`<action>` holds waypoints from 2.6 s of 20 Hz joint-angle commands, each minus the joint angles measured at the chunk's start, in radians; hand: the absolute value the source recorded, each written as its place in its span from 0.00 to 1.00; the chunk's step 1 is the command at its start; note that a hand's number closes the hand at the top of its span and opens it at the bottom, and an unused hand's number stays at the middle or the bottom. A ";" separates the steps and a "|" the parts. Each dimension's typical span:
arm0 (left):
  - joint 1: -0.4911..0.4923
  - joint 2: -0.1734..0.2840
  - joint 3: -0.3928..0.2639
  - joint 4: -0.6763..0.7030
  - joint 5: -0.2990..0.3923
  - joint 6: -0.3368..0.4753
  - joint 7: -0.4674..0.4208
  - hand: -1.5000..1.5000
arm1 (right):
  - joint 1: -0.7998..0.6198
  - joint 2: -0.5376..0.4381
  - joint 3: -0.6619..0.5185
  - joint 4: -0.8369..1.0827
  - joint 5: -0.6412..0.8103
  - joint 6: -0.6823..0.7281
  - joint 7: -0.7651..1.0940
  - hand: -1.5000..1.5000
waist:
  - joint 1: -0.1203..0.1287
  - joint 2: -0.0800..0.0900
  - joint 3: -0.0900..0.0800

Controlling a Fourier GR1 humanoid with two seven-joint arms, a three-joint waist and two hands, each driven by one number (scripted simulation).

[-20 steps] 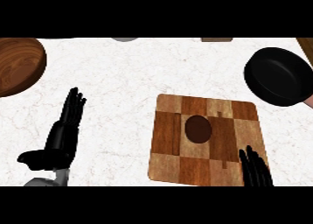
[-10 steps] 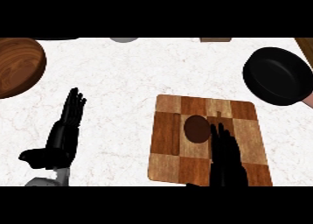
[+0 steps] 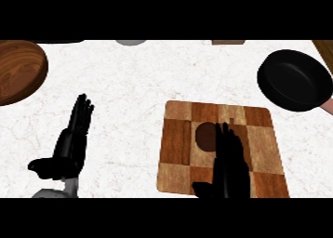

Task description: Pick the cupcake from the cutting board and place it in the pot

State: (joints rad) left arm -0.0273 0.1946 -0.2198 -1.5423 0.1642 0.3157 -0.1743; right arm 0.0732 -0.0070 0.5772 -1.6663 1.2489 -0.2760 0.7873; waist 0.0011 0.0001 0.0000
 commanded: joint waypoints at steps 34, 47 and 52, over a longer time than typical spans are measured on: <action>-0.017 -0.081 0.097 0.004 -0.080 -0.103 0.033 0.50 | -0.184 -0.160 0.143 0.166 -0.029 0.105 -0.445 1.00 | 0.040 0.010 -0.001; 0.062 -0.090 0.088 -0.048 -0.110 -0.086 0.030 0.50 | -0.173 -0.468 -0.153 -0.454 -0.376 0.331 -0.700 1.00 | -0.007 -0.003 0.000; 0.059 -0.075 0.101 -0.085 -0.095 -0.110 0.065 0.50 | -0.161 -0.496 -0.330 -0.545 -0.422 0.396 -0.627 1.00 | -0.006 -0.003 0.000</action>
State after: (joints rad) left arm -0.0002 0.1130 -0.1075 -1.5697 0.0726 0.2126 -0.1360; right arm -0.1035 -0.4603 0.3810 -2.1190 0.8899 0.0744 0.1384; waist -0.0055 -0.0024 -0.0003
